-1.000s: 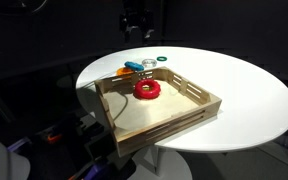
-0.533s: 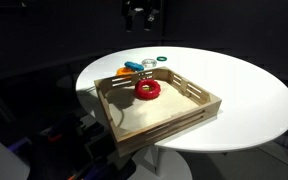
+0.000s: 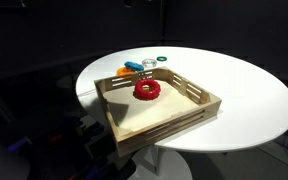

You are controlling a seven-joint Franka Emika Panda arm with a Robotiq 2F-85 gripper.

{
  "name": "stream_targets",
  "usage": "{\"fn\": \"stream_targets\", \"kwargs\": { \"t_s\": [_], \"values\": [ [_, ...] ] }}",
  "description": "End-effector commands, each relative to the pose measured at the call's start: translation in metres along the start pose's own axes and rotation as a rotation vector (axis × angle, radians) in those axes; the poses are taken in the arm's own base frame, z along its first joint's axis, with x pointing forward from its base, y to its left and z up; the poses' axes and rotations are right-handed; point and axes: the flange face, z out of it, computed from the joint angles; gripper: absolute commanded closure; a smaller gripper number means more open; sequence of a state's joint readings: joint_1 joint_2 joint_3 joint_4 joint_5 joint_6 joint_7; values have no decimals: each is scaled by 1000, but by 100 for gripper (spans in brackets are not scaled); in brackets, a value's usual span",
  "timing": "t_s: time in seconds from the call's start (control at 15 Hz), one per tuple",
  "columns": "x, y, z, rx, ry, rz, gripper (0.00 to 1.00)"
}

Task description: Remove the black and white circular object from the box

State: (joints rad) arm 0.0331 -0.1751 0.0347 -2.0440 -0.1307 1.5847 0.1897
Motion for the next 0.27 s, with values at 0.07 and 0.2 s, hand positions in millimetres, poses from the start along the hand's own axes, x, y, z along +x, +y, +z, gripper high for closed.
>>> {"fn": "stream_targets", "kwargs": {
  "t_s": [0.07, 0.2],
  "values": [
    [-14, 18, -21, 36, 8, -2, 0],
    [-11, 12, -14, 11, 16, 11, 0]
  ]
}}
